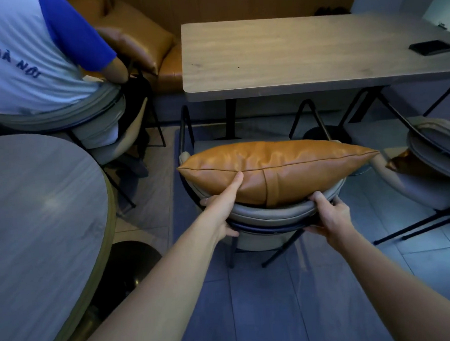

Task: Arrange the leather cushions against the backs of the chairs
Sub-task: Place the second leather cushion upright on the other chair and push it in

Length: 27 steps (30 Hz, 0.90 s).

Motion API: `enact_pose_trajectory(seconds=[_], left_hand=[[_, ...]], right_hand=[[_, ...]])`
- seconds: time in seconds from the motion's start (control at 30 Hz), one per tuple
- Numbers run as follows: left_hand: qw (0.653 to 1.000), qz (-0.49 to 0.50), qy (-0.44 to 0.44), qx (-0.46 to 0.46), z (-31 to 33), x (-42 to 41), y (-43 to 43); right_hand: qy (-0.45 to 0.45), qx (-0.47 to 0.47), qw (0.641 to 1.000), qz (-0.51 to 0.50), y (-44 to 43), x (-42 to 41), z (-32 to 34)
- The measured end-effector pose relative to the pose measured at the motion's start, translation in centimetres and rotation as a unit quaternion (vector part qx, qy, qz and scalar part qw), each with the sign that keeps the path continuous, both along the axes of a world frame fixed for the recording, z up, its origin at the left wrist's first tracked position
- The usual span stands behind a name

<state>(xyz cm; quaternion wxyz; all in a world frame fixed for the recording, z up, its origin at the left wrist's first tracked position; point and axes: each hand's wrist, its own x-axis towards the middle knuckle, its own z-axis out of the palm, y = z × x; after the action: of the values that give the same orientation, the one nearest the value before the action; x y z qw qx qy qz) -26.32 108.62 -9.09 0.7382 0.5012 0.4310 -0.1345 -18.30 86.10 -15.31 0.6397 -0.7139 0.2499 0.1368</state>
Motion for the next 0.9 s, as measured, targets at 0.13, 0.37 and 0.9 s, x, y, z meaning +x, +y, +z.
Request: enact_pose_trajectory(seconds=[0.13,0.37,0.9], left_hand=[[1.000,-0.019,0.008,-0.008,-0.3,0.4,0.2],[0.997,-0.073,0.004,-0.036,-0.8,-0.4,2.3],[0.999,-0.031,-0.019,0.016,-2.0,-1.2,1.7]], right_hand=[[0.000,-0.008,1.000,-0.005,-0.2,0.4,-0.3],[0.012,-0.021,1.000,-0.015,-0.1,0.3,-0.4],[0.005,-0.023,0.999,-0.026,1.7,-1.2,0.4]])
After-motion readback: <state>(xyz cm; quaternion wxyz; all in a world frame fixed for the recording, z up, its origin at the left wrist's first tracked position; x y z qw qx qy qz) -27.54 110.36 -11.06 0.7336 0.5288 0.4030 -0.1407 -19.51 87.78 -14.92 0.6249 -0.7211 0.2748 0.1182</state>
